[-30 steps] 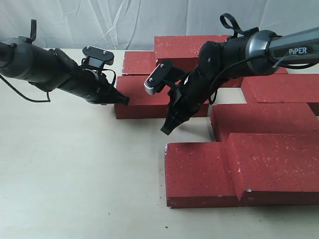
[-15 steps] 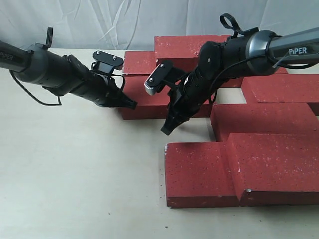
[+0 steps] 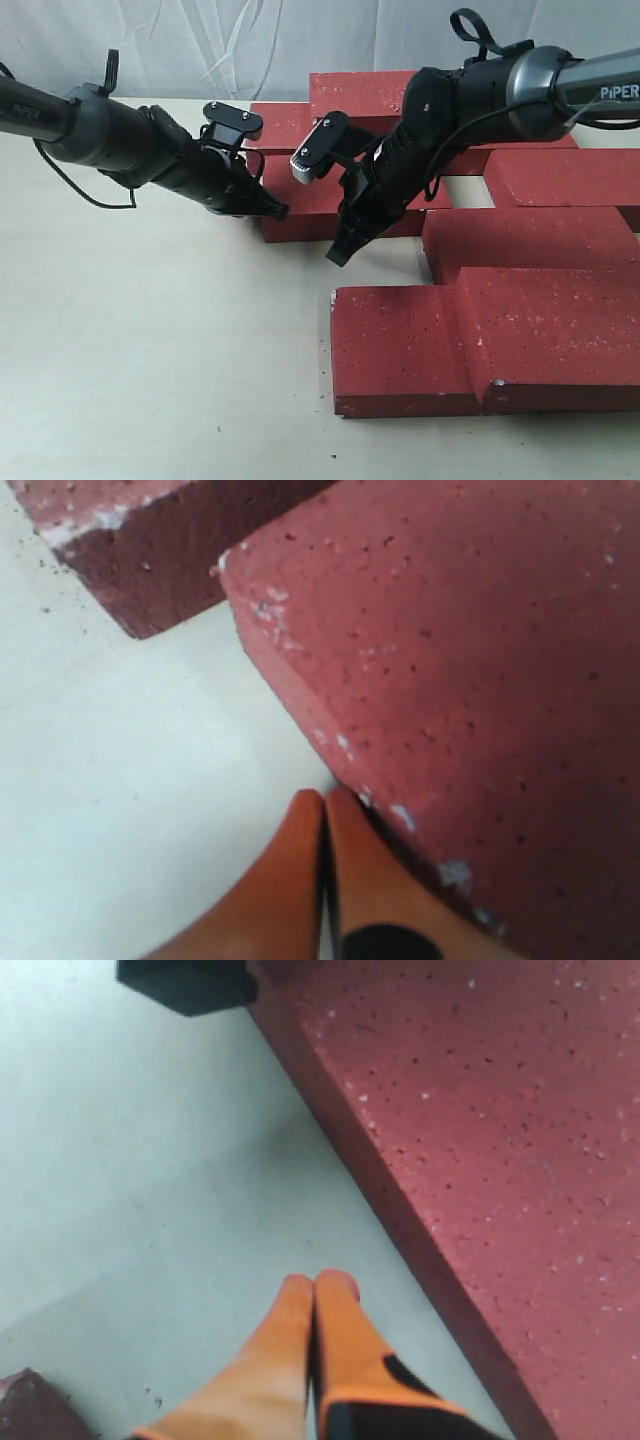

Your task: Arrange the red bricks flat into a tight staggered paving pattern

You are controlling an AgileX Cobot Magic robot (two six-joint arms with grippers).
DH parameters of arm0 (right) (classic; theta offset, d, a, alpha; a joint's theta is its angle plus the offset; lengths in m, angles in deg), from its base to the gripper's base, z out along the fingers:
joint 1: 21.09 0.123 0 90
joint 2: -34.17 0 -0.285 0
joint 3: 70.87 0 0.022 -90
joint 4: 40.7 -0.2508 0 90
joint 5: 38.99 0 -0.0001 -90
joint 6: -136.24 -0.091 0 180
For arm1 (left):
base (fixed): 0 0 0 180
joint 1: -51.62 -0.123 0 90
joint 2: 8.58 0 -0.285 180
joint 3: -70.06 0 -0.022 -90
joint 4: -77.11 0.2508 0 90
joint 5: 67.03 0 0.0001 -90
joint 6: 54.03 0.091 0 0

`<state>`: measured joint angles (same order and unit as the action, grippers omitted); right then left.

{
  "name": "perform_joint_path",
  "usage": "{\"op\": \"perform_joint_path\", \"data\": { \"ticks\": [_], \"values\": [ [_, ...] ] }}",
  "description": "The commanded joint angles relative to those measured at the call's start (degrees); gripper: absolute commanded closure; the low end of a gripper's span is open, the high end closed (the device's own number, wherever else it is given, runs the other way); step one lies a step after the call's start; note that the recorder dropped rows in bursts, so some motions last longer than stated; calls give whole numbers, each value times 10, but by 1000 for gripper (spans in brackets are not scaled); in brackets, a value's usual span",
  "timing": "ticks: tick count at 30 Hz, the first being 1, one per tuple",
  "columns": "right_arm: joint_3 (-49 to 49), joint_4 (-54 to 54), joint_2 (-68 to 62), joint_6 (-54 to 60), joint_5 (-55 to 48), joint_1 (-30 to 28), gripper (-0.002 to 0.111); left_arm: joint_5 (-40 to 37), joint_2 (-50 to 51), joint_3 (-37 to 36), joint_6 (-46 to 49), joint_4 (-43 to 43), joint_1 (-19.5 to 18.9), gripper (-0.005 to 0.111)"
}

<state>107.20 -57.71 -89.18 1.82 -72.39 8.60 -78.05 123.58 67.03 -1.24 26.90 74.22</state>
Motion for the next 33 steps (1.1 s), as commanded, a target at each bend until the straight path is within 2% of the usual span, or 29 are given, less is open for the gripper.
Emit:
{"op": "perform_joint_path", "data": {
  "ticks": [1, 7, 12, 16, 19, 24, 33],
  "values": [
    [0, -1, 7, -6, -3, -3, 109, 34, 3, 3, 1, -4, 3, 107],
    [0, -49, 7, 4, -23, 0, 109, 40, 3, 3, 1, 26, -12, 107],
    [0, -49, 1, 25, -37, 17, 109, -8, -14, 2, -4, 45, -42, 107],
    [0, -45, -11, 28, -8, 21, 109, -86, -32, 2, -5, 30, -61, 107],
    [0, -42, -24, 28, 14, 21, 109, -113, -33, 2, -5, 33, -61, 107],
    [0, -41, -30, 7, 81, 17, 109, -114, -33, 2, -4, 33, -55, 107],
    [0, -41, -39, -5, 122, 17, 109, -114, -33, 2, -3, 22, -54, 107]
  ]
}}
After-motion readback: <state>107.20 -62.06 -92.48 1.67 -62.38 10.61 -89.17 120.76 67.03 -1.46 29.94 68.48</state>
